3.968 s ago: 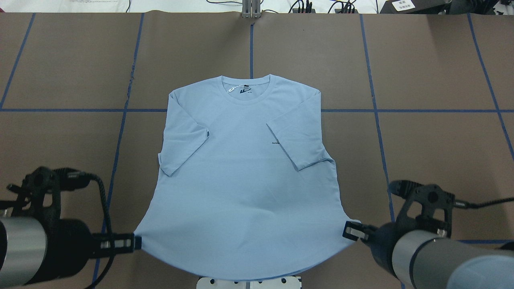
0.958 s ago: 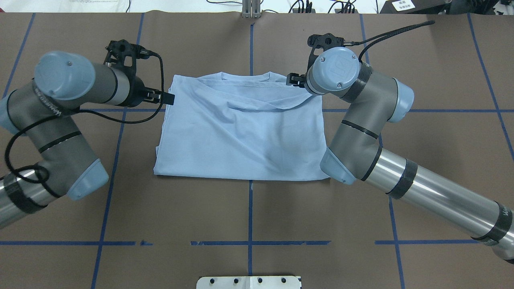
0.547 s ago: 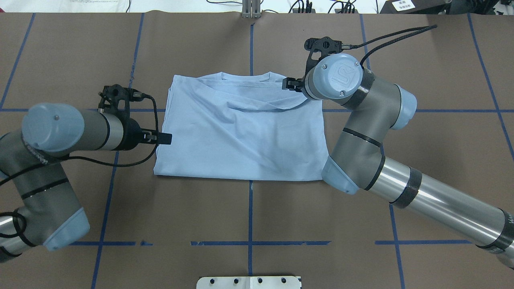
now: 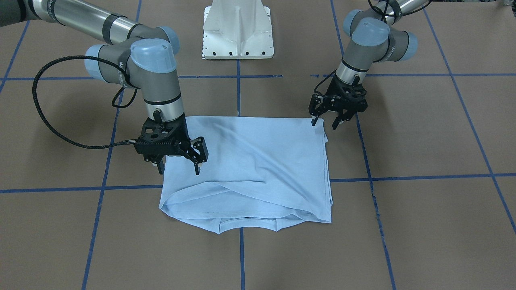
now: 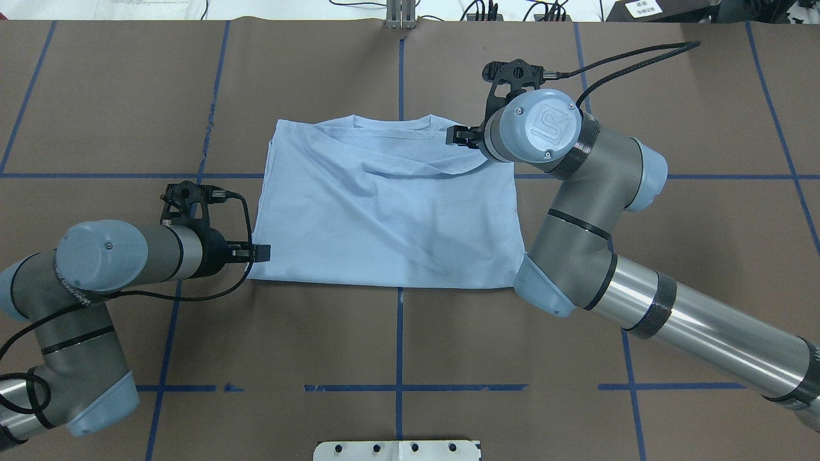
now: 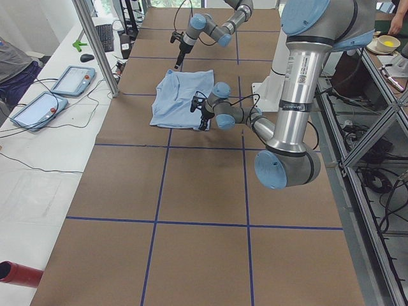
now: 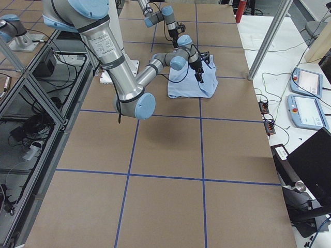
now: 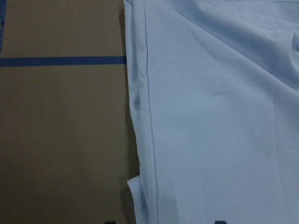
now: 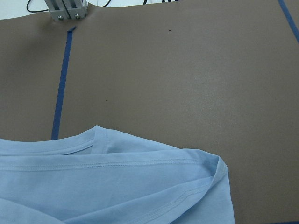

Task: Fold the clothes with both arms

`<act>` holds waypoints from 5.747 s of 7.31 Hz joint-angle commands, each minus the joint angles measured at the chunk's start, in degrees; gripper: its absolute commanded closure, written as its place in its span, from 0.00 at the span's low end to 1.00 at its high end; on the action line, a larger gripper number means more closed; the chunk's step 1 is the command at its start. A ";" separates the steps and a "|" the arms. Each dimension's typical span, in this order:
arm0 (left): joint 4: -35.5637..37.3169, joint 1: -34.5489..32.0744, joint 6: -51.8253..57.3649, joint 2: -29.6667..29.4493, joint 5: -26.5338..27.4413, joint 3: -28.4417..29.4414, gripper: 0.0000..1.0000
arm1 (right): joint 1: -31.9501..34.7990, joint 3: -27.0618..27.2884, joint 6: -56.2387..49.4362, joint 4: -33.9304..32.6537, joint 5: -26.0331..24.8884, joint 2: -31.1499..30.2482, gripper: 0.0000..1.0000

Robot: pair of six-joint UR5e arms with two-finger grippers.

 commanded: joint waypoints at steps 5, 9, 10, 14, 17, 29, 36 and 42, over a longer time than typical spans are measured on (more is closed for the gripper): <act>0.07 2.90 -4.65 -0.59 1.38 1.00 1.00 | -0.30 0.56 0.28 0.00 -0.09 -0.42 0.01; 0.07 -1.46 4.07 3.19 1.65 -0.33 1.00 | -0.74 0.57 0.63 0.00 -0.18 -0.51 0.01; -0.02 -6.80 10.41 3.19 1.56 1.50 1.00 | -0.74 0.65 0.63 0.00 -0.18 -0.77 0.01; -0.97 -23.18 27.33 -16.24 1.21 29.62 1.00 | -1.44 2.14 0.37 0.00 -0.27 -0.60 0.01; -10.21 -27.93 35.58 -28.44 1.12 51.79 1.00 | -2.49 3.81 0.63 0.00 -0.27 -0.42 0.01; -13.38 -27.68 25.06 -14.91 -11.53 28.07 0.00 | -10.58 -30.46 15.66 2.99 -5.98 23.92 0.31; -13.38 -27.51 25.24 -14.91 -11.53 28.50 0.00 | -10.76 -30.72 15.13 2.81 -6.33 23.22 0.36; -13.38 -27.59 25.32 -14.91 -11.45 28.50 0.00 | -10.84 -30.81 15.57 2.81 -6.33 23.22 0.84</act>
